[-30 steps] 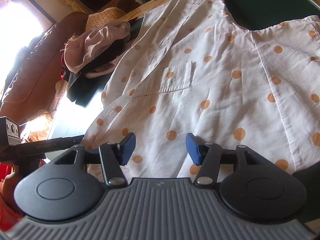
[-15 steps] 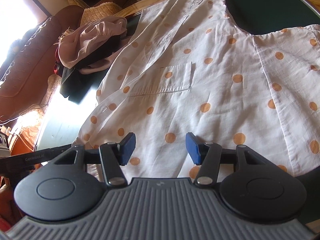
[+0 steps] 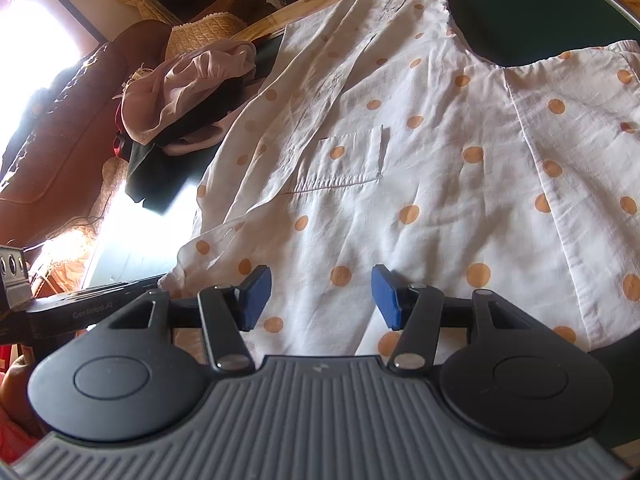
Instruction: Fold clothes
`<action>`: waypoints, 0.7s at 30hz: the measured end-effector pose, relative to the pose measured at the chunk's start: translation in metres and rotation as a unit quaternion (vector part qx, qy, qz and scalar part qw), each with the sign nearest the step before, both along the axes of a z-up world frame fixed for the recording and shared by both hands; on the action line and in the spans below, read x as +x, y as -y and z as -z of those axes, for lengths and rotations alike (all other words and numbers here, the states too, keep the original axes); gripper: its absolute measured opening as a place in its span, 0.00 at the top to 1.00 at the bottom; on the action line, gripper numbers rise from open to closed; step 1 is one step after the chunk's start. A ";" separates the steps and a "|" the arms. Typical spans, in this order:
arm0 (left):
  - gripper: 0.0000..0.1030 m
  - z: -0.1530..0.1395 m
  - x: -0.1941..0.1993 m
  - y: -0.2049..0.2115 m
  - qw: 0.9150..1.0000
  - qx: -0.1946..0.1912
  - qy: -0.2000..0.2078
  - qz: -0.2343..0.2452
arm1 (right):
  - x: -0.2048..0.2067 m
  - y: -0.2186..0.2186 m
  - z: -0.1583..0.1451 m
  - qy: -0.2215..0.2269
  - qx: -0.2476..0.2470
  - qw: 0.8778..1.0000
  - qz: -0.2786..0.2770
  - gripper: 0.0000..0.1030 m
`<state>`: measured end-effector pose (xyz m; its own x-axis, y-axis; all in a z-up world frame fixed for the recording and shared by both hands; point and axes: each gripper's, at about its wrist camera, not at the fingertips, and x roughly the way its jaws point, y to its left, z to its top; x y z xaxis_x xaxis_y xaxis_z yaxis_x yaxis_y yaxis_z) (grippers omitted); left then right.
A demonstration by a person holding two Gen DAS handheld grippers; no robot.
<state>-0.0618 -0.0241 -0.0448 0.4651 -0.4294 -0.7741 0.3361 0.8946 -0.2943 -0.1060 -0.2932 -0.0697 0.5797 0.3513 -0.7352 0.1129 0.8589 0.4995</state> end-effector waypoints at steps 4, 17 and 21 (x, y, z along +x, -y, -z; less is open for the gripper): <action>0.97 -0.009 -0.024 -0.009 0.999 -0.014 0.014 -0.040 | 0.004 -0.005 -0.002 -0.008 -0.019 1.000 -0.003 0.39; 0.80 -0.012 -0.023 -0.028 0.994 -0.021 -0.002 -0.103 | 0.008 -0.012 -0.006 -0.018 -0.049 0.999 -0.013 0.38; 0.80 -0.022 -0.025 -0.021 0.996 -0.048 0.020 -0.077 | 0.008 -0.012 -0.006 -0.018 -0.050 0.998 -0.016 0.38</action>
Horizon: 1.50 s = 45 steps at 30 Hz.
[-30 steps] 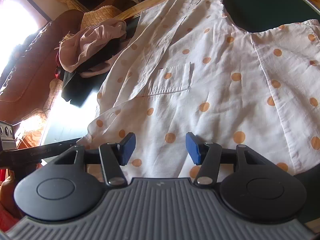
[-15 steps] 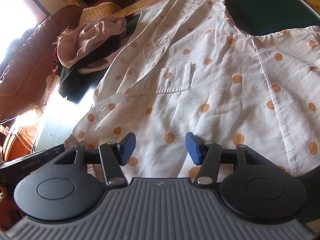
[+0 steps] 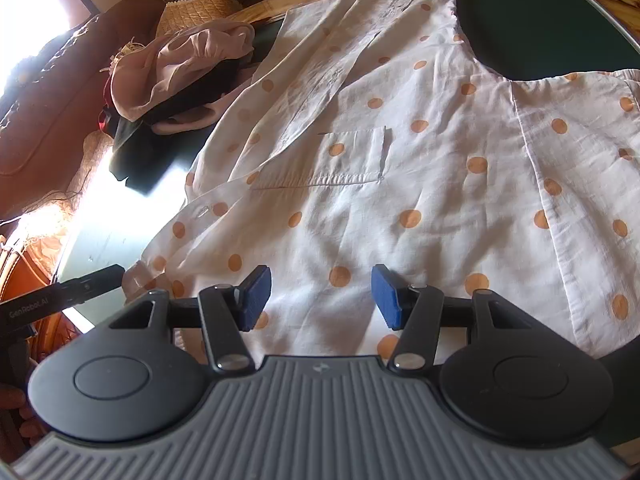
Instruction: Fold clothes
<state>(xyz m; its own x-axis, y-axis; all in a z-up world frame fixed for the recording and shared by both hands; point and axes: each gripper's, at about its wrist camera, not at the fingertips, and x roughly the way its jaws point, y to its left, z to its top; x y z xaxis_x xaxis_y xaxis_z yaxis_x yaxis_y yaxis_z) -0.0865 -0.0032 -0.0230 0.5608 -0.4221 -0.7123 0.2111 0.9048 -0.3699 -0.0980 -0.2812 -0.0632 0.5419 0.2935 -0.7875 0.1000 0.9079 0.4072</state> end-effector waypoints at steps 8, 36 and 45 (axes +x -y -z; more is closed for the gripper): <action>0.75 0.010 -0.005 0.006 1.000 -0.013 -0.017 -0.001 | 0.001 0.001 -0.001 -0.003 0.001 1.000 -0.010 0.38; 0.43 0.020 -0.007 -0.012 0.998 0.019 -0.060 -0.016 | -0.003 0.001 0.000 0.010 0.001 1.000 -0.011 0.38; 0.37 0.020 -0.008 -0.007 0.998 0.027 -0.057 -0.011 | -0.006 0.004 0.001 0.014 0.010 1.000 -0.007 0.38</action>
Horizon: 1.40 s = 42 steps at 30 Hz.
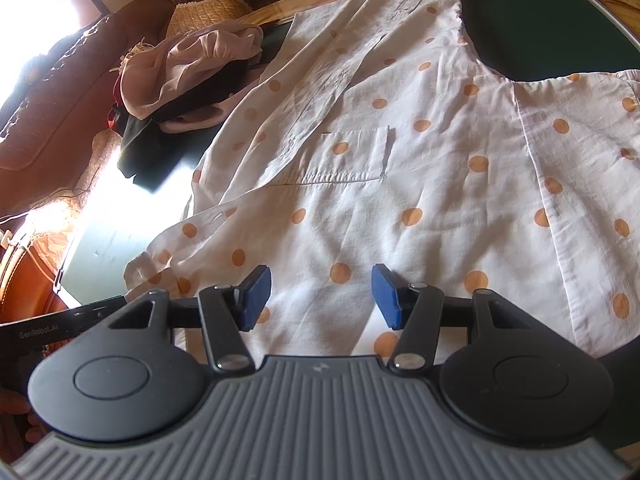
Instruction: Fold clothes
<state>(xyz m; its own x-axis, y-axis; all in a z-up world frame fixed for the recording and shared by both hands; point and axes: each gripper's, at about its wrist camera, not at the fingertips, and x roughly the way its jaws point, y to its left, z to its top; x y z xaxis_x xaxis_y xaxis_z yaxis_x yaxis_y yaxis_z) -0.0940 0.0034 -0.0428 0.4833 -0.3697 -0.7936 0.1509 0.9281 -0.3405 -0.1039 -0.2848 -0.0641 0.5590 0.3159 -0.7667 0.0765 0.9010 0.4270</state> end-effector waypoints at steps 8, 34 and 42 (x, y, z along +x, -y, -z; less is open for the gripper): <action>0.30 0.000 0.000 0.003 1.000 0.001 0.001 0.002 | -0.001 -0.004 -0.001 0.001 -0.011 1.000 -0.003 0.38; 0.29 -0.043 0.027 0.024 0.997 -0.016 0.061 0.041 | 0.078 0.072 -0.054 0.029 -0.018 0.999 0.022 0.21; 0.29 -0.059 0.052 0.083 0.985 -0.040 0.098 0.140 | 0.221 0.106 -0.058 0.043 -0.159 0.983 0.078 0.21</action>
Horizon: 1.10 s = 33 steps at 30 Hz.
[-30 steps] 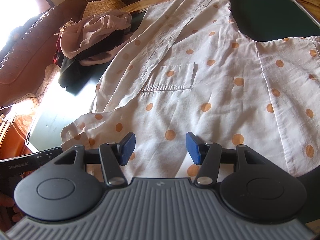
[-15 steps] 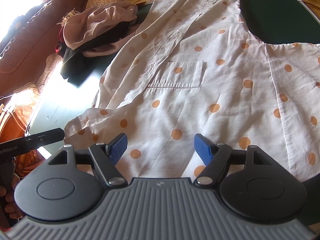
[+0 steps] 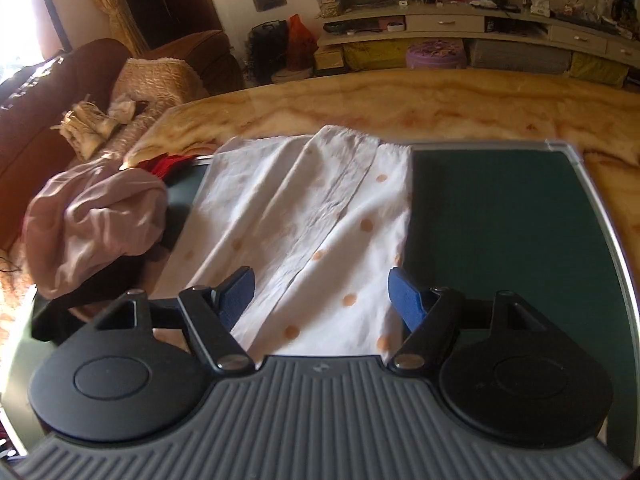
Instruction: Fold clothes
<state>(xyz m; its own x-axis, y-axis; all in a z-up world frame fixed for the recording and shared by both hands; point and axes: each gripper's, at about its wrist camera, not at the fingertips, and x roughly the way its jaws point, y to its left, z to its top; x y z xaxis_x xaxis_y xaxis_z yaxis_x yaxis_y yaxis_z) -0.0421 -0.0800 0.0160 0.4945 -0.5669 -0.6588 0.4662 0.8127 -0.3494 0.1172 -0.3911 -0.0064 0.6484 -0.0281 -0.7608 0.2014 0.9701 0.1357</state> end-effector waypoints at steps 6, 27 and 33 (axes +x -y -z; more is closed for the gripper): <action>0.28 0.014 0.012 0.041 0.997 0.010 -0.008 0.070 | 0.075 0.072 0.045 -0.020 0.076 0.994 0.073 0.24; 0.29 0.065 -0.003 0.047 0.989 0.066 -0.073 0.107 | 0.138 0.061 0.078 -0.065 0.030 0.997 0.005 0.96; 0.29 0.062 0.002 0.046 0.989 0.064 -0.088 0.099 | 0.126 0.067 0.073 -0.076 -0.009 0.997 0.020 0.96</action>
